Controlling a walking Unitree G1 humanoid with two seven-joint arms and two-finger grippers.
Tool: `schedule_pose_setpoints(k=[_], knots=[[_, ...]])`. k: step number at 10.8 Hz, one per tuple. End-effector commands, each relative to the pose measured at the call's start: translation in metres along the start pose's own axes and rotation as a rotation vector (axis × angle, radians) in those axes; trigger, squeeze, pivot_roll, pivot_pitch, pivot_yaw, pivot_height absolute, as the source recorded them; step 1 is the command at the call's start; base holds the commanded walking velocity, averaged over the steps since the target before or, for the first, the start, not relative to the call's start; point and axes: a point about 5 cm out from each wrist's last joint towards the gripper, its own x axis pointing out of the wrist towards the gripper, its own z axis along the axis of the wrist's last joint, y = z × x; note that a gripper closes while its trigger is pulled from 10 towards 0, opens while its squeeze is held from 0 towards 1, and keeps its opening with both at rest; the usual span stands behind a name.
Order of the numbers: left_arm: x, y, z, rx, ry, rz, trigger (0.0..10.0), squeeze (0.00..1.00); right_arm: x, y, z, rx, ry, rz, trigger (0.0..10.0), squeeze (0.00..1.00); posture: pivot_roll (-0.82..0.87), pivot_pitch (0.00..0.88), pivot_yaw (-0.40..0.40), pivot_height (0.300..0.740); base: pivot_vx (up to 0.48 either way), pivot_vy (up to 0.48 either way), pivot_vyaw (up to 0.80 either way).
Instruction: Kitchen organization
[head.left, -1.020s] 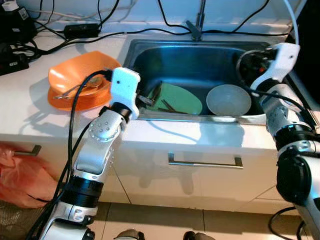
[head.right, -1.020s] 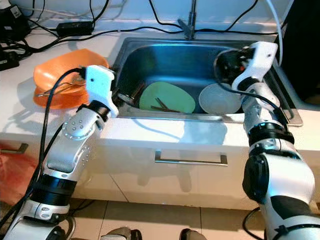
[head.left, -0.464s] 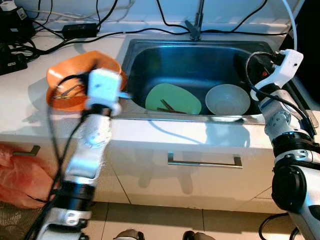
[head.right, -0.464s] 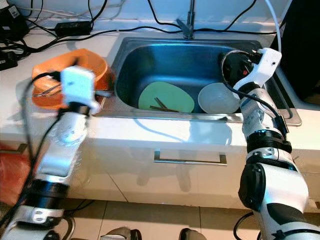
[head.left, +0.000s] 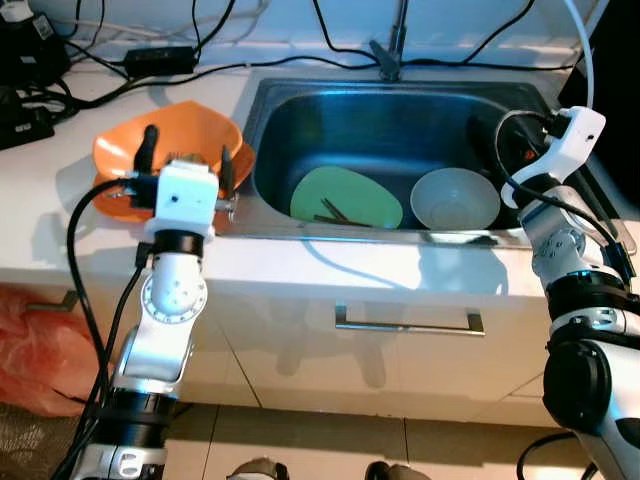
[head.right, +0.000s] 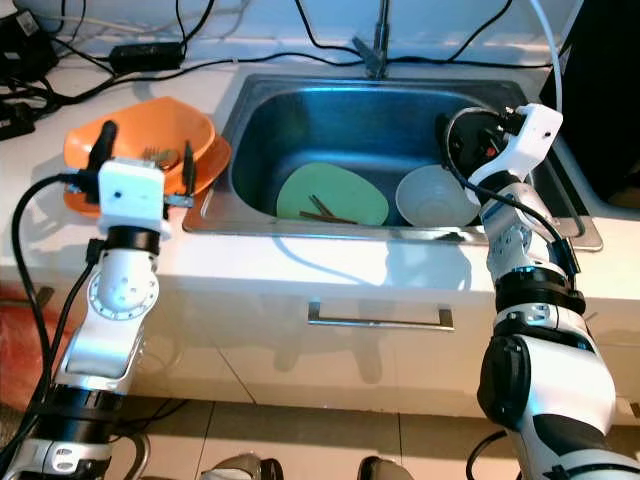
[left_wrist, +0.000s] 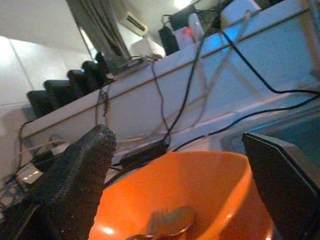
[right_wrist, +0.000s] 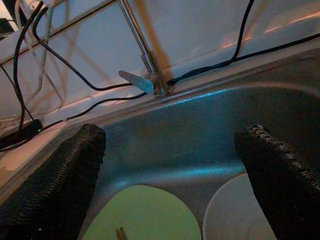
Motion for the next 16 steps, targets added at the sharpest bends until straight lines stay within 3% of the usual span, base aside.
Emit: schedule_pose_setpoints(k=[1,2,3,4,11,16], knots=[[-0.002,0.011,-0.008,0.030,0.025,0.057,10.0,1.00,0.000,0.002,0.005,0.004,-0.016,0.007,10.0,0.00,0.06,0.090,0.018,0.740,0.000,0.000,0.00],[-0.003,0.015,-0.012,0.039,0.037,0.077,10.0,1.00,0.000,0.003,0.004,0.004,-0.012,0.008,10.0,0.00,0.06,0.089,0.016,0.740,0.000,0.000,0.00],[-0.005,0.018,-0.012,0.073,0.031,0.081,10.0,0.62,0.000,0.002,0.004,0.002,-0.009,0.007,10.0,0.00,0.06,0.091,0.013,0.740,0.000,0.000,0.00],[-0.008,0.017,-0.014,0.068,0.043,0.076,10.0,0.00,0.000,0.001,0.003,0.002,-0.008,0.002,10.0,0.00,0.06,0.091,0.012,0.740,0.000,0.000,0.00],[-0.008,0.015,-0.040,0.053,0.146,0.047,10.0,0.00,0.001,0.007,0.004,-0.006,-0.011,0.010,10.0,0.00,0.05,0.086,0.010,0.740,0.000,0.000,0.00],[0.007,0.022,-0.016,0.049,0.037,0.064,10.0,0.00,0.001,0.008,0.003,-0.009,-0.011,0.010,10.0,0.00,0.06,0.087,0.010,0.740,0.000,0.000,0.00]])
